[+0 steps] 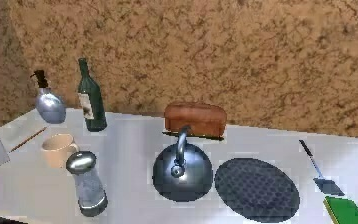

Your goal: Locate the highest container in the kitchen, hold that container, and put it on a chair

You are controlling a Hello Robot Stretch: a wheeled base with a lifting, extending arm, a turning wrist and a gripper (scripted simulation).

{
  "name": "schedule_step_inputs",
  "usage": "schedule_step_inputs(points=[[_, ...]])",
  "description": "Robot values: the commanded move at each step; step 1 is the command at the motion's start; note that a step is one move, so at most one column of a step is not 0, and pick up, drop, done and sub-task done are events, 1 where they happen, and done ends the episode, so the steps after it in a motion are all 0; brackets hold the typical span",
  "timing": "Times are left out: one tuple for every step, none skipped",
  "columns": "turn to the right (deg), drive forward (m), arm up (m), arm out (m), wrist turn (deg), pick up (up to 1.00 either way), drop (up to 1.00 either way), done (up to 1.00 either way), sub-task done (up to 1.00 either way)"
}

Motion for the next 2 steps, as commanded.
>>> schedule_step_inputs(points=[[-45.0,0.00,0.00,0.00,0.0,0.00,0.00,0.00,0.00],[-45.0,0.00,0.00,0.00,0.0,0.00,0.00,0.00,0.00]])
